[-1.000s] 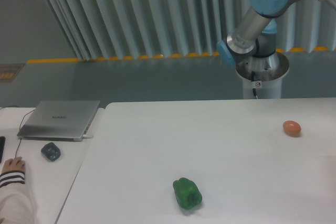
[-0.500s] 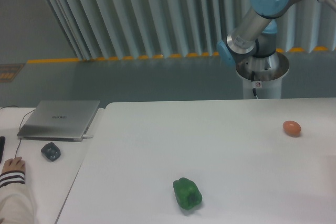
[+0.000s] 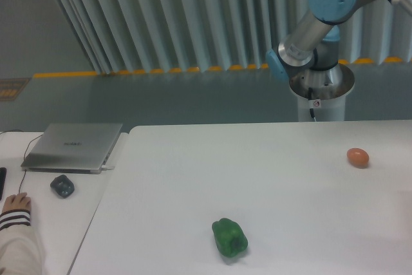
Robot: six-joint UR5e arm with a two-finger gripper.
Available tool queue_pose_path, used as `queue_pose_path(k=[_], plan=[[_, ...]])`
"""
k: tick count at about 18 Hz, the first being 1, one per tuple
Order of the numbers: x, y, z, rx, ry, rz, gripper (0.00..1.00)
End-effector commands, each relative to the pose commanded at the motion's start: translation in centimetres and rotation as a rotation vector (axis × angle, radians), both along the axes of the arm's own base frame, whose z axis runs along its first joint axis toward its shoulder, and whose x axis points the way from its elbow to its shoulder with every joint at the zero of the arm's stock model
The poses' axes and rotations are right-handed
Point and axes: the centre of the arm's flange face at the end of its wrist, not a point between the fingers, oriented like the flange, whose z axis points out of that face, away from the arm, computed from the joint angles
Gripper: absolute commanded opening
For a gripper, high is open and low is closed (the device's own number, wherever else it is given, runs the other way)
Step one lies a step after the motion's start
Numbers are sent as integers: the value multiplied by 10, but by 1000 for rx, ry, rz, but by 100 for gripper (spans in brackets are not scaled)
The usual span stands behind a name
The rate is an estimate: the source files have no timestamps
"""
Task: Place the red pepper on the table
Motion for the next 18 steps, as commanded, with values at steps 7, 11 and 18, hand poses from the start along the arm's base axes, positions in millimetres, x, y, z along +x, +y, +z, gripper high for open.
queue_pose_path(k=[7, 11, 18], plan=[[-1, -2, -4, 4, 10, 3, 100], [-2, -5, -4, 3, 9, 8, 100], [-1, -6, -10, 1, 2, 9, 100]])
